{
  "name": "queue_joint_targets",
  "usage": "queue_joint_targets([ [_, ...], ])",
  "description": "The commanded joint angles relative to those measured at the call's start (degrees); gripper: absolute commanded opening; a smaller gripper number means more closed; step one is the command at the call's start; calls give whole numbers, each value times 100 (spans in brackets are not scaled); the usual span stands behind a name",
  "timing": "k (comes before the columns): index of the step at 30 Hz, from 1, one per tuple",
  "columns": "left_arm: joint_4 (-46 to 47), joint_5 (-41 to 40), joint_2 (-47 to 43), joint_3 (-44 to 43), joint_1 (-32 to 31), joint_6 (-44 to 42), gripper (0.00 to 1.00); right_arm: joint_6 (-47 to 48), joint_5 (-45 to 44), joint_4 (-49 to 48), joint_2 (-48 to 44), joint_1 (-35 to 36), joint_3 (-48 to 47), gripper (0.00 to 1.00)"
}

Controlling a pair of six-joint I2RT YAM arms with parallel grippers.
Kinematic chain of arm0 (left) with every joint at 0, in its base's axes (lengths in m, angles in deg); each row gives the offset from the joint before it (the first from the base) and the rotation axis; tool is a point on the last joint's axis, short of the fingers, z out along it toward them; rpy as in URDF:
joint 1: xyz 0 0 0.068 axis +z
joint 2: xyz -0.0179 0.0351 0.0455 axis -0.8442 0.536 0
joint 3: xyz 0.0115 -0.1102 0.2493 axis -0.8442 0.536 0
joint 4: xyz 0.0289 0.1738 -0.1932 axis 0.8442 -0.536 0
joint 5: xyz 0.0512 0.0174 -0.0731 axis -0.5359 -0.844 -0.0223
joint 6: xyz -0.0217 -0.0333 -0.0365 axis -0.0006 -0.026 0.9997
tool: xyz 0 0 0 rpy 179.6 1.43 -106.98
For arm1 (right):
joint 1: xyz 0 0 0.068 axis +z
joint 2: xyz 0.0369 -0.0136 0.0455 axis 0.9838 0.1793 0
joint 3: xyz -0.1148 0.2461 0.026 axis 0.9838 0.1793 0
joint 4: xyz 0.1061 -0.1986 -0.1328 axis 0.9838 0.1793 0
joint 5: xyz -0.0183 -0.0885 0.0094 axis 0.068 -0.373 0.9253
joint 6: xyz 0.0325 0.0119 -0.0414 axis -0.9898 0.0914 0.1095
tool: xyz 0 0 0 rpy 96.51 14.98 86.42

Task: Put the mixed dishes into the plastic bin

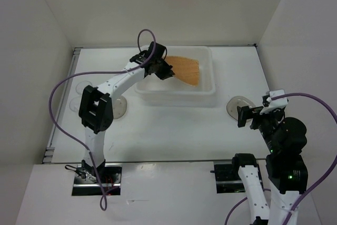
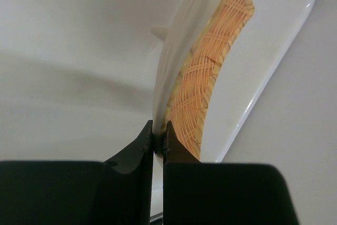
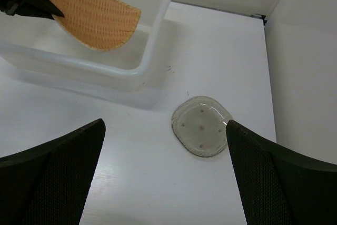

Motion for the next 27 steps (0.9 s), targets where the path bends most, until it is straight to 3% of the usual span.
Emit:
queue_joint_targets([
  [1, 416, 107, 277, -786, 103, 188, 0, -88, -113, -419, -90, 48, 8, 100],
  [8, 416, 335, 991, -1138, 156, 416, 0, -88, -113, -472, -196, 48, 61, 100],
  [16, 855, 335, 1009, -453, 104, 531, 1, -88, -113, -524, -354, 48, 114, 100],
  [19, 855, 458, 1122, -505, 104, 478, 12, -88, -60, -524, -406, 48, 114, 100],
  [20, 855, 458, 1123, -506, 104, 478, 28, -88, -60, -524, -407, 48, 114, 100],
  [23, 978, 511, 1123, -506, 104, 478, 51, -88, -60, -524, -407, 48, 114, 100],
  [24, 978, 572, 1123, -453, 104, 478, 64, -88, -60, -577, -407, 48, 114, 100],
  [27, 865, 573, 1123, -453, 104, 426, 81, -88, -60, -577, -460, -14, 114, 100],
])
